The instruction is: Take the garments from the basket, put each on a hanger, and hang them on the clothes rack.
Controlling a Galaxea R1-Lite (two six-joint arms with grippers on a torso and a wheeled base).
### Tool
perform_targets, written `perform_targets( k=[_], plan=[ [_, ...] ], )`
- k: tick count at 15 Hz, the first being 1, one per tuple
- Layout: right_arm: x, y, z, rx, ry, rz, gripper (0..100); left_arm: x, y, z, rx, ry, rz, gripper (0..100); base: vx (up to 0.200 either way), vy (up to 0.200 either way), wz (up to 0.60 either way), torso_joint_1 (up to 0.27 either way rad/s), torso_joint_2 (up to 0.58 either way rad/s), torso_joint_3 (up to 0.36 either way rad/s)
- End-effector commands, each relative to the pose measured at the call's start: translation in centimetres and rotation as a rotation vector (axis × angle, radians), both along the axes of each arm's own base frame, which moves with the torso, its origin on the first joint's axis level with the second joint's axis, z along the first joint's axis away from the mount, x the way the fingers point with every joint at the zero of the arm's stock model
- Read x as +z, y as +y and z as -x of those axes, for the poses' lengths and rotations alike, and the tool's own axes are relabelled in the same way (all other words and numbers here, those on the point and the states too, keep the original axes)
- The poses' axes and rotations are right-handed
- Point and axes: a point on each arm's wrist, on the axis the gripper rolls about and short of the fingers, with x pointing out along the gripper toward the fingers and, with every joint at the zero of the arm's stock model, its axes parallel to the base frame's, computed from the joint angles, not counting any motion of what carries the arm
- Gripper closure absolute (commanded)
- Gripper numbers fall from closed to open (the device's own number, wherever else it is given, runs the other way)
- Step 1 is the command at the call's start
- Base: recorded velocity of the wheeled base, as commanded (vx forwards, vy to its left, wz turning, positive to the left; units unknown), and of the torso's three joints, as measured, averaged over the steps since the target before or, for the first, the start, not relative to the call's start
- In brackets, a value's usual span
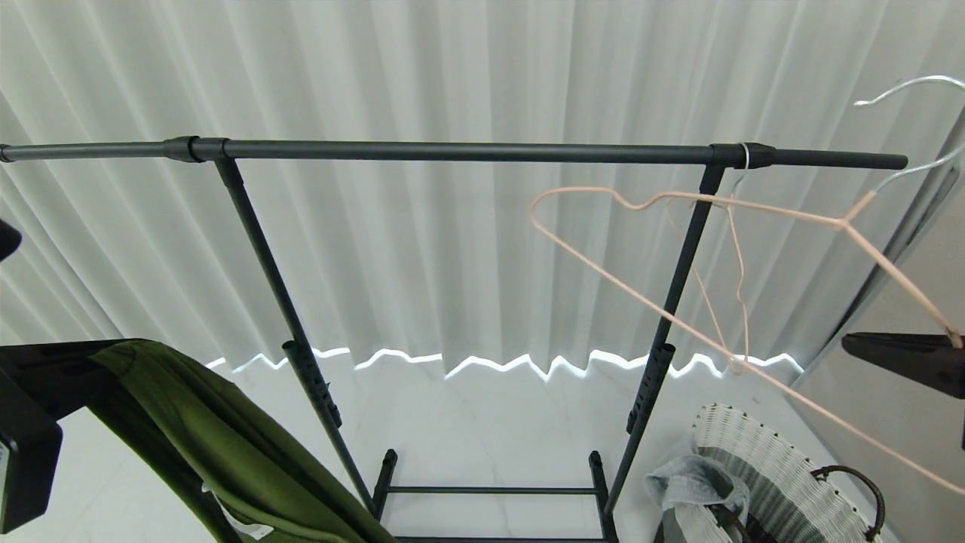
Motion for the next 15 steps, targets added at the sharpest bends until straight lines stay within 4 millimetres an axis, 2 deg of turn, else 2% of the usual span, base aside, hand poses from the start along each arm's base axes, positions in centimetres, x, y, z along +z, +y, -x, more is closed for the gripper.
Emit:
perform_targets(
  k=[1,5,9,12,15],
  plan=[
    [-0.6,2.0,-0.3,0.111,0.037,0.028,100,0.0,-0.1,-0.2,0.002,0.004,-0.004,100,0.000,0.200,0.00,0.012,0.00,0.007],
    [-1.1,3.4,-0.4,0.129,0.046,0.065,100,-0.2,-0.1,-0.4,0.017,0.011,-0.007,100,0.000,0.200,0.00,0.002,0.00,0.002],
    [-1.3,4.2,0.1,0.190,0.050,0.086,100,-1.7,-0.9,-1.3,0.016,0.028,-0.018,100,0.000,0.000,0.00,0.000,0.00,0.000],
    [-1.6,5.7,0.8,0.253,0.056,0.108,100,-2.5,-2.7,-4.1,0.039,0.012,-0.008,100,0.000,0.000,0.00,0.000,0.00,0.000],
    [-1.7,6.9,1.3,0.324,0.064,0.115,100,-2.7,-4.2,-8.9,0.176,0.038,0.028,100,0.000,0.000,0.00,0.000,0.00,0.000]
  ],
)
